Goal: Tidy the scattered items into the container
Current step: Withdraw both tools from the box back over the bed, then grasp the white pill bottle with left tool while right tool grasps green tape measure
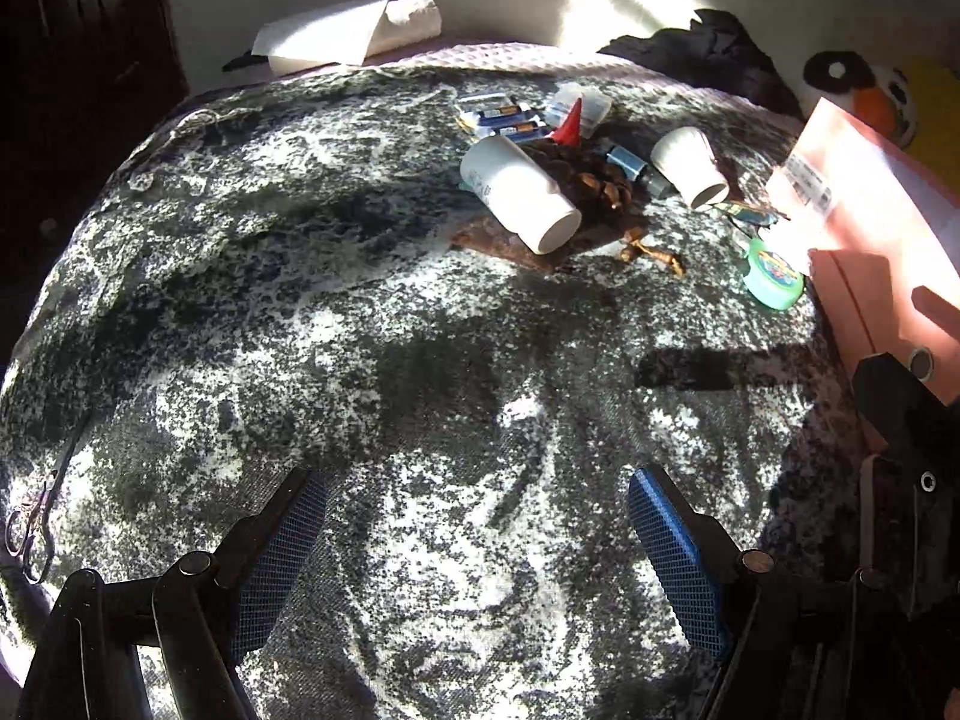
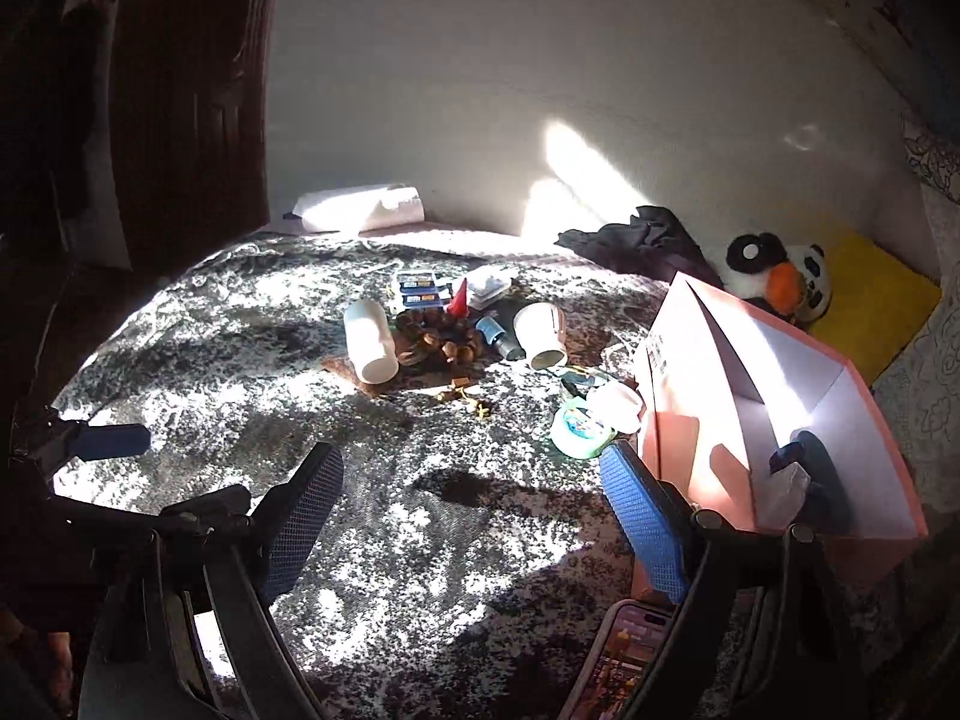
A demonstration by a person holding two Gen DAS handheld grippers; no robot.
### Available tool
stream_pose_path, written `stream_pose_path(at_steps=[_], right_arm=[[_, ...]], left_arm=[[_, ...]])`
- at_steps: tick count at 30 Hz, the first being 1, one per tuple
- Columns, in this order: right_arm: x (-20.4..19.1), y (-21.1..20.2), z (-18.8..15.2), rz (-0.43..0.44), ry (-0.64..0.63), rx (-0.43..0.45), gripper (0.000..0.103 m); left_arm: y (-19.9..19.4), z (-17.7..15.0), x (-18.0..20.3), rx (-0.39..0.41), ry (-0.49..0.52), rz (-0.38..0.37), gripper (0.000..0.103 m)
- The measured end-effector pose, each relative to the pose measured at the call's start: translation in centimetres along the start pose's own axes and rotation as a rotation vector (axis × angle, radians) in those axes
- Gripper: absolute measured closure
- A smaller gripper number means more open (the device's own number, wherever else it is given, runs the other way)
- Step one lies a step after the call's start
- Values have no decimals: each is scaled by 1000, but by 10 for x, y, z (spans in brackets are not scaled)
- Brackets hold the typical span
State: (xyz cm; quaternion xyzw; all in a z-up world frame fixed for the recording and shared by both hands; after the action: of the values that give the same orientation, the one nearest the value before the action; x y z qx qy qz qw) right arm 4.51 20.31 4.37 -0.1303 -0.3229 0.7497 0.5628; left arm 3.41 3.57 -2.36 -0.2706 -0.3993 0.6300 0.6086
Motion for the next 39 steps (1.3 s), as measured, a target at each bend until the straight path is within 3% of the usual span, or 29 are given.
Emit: stream_pose_path(at_steps=[4,9,15,25,30,33,39], right_arm=[[-12,31,3,24,-14,-48,13],[-3,67,4,19,13,-107,14],[23,100,2,-16,55,-170,14],[67,132,7,-58,136,-214,14],[84,145,12,-61,164,-233,14],[93,153,12,-47,196,-255,14],[106,160,9,-7,275,-266,14]], left_arm=[[19,22,-14,-13,-47,-12,16],[49,59,-1,-14,-36,-17,17],[97,92,24,-47,-10,-15,17],[143,119,32,-65,-18,-34,17],[163,131,35,-66,-19,-44,44],[162,131,34,-35,3,-49,56],[149,131,20,-16,-35,-83,57]])
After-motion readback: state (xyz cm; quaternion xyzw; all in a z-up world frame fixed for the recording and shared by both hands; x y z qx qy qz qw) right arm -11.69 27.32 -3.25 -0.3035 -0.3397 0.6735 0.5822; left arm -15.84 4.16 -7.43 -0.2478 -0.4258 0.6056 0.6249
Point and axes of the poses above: each gripper's, at about its wrist camera, not at the fingertips, and y roughly the way its jaws point, x to its right, z to its top, the point moved 2 cm from there along y, roughly the way its jaws point, and after that the axes turned 2 degrees about -z, right-handed, at the moved point
